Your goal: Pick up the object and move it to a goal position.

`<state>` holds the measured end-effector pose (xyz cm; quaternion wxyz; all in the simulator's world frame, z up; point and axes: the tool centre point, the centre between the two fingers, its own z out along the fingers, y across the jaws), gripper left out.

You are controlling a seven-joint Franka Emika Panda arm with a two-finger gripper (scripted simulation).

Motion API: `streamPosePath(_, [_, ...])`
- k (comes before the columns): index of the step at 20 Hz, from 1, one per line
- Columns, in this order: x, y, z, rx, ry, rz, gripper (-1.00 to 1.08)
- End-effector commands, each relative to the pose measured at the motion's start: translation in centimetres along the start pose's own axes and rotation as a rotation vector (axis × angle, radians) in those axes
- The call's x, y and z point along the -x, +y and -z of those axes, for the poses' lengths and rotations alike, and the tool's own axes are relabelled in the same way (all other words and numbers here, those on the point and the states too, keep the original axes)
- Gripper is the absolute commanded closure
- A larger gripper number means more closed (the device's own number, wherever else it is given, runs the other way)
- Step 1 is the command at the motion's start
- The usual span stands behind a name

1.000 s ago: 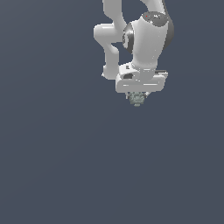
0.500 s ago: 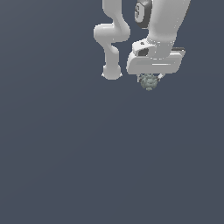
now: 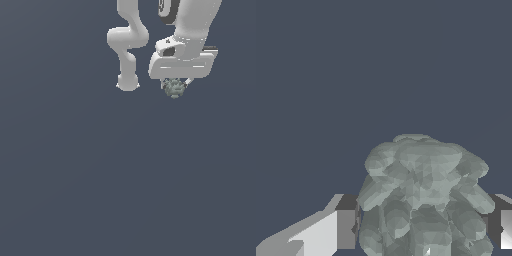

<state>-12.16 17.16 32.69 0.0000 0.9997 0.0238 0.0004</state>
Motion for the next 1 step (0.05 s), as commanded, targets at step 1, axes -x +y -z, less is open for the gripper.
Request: streamPosePath(1, [-0.08, 0.08, -0.12, 0.000, -0.001, -0.001, 1.08])
